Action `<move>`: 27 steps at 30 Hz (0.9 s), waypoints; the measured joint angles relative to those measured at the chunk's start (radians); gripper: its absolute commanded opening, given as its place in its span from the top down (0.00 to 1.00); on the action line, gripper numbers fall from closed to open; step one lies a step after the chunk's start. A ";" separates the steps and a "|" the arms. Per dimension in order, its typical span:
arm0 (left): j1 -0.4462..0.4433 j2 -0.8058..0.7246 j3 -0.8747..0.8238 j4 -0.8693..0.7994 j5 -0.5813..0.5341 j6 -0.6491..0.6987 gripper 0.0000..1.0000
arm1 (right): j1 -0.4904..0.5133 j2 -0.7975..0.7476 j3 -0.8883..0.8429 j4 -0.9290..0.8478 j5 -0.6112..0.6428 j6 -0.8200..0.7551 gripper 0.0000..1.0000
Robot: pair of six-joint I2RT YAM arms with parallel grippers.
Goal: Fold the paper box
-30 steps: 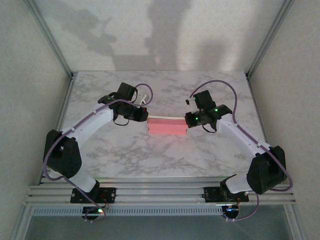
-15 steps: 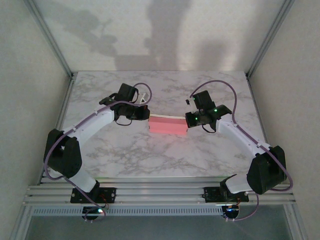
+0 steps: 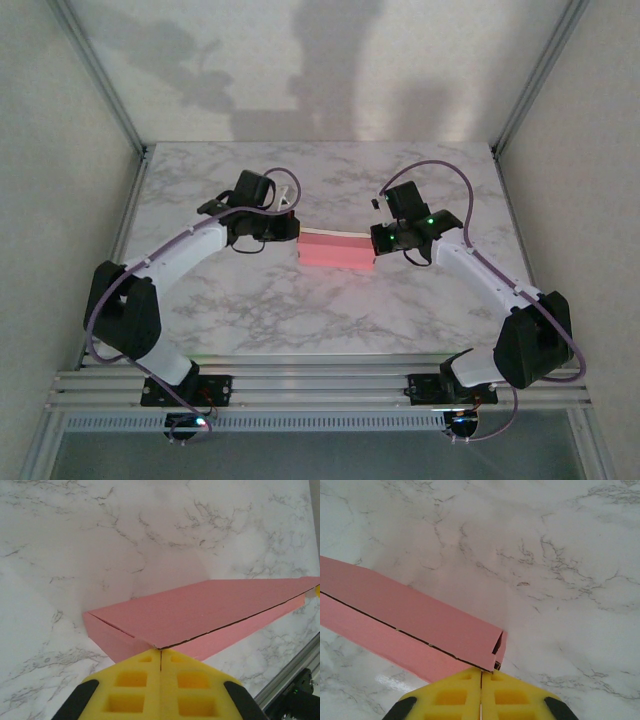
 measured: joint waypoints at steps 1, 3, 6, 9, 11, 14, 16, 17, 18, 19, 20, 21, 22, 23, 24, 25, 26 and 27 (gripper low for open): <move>0.000 -0.002 -0.004 0.005 0.003 -0.006 0.99 | 0.001 0.000 0.000 0.000 0.000 0.000 0.93; 0.000 -0.005 -0.013 0.018 0.004 -0.016 0.99 | 0.001 0.001 0.000 0.000 0.000 0.000 0.93; 0.000 -0.011 -0.026 0.036 0.010 -0.034 0.99 | 0.001 0.001 0.000 0.000 0.000 0.000 0.93; 0.002 -0.014 -0.040 0.060 0.022 -0.053 1.00 | 0.001 0.001 0.000 0.000 0.003 0.000 0.94; 0.004 -0.015 -0.048 0.075 0.029 -0.067 1.00 | 0.001 0.001 0.000 0.000 0.006 0.000 0.94; 0.007 -0.022 -0.067 0.105 0.041 -0.097 1.00 | 0.001 0.001 0.000 0.000 0.012 0.000 0.94; 0.011 -0.027 -0.081 0.126 0.053 -0.120 1.00 | 0.001 0.001 0.000 0.000 0.013 0.000 0.94; 0.012 -0.028 -0.087 0.136 0.058 -0.131 1.00 | 0.001 0.001 0.000 0.000 0.016 0.000 0.94; 0.014 -0.030 -0.096 0.152 0.064 -0.145 1.00 | 0.001 0.001 0.000 0.000 0.017 0.000 0.94; 0.016 -0.032 -0.105 0.166 0.073 -0.159 1.00 | 0.001 0.001 0.000 0.000 0.018 0.000 0.94; 0.018 -0.034 -0.112 0.179 0.079 -0.169 1.00 | 0.002 0.001 0.000 0.000 0.019 0.000 0.94; 0.019 -0.035 -0.116 0.187 0.084 -0.180 1.00 | 0.003 0.001 0.000 0.000 0.019 0.000 0.94; 0.019 -0.036 -0.121 0.196 0.090 -0.189 1.00 | 0.004 0.002 0.000 -0.002 0.019 0.000 0.94; 0.021 -0.038 -0.127 0.203 0.095 -0.196 1.00 | 0.005 0.004 0.000 -0.002 0.019 0.000 0.94; 0.023 -0.040 -0.130 0.204 0.100 -0.199 1.00 | 0.006 0.006 0.000 -0.001 0.019 0.000 0.94; 0.024 -0.041 -0.132 0.204 0.105 -0.200 1.00 | 0.006 0.006 0.000 -0.001 0.019 0.000 0.94; 0.024 -0.042 -0.132 0.203 0.105 -0.200 1.00 | 0.006 0.006 0.000 -0.001 0.019 0.000 0.94; 0.024 -0.043 -0.132 0.202 0.105 -0.198 1.00 | 0.006 0.007 0.000 -0.001 0.019 0.000 0.94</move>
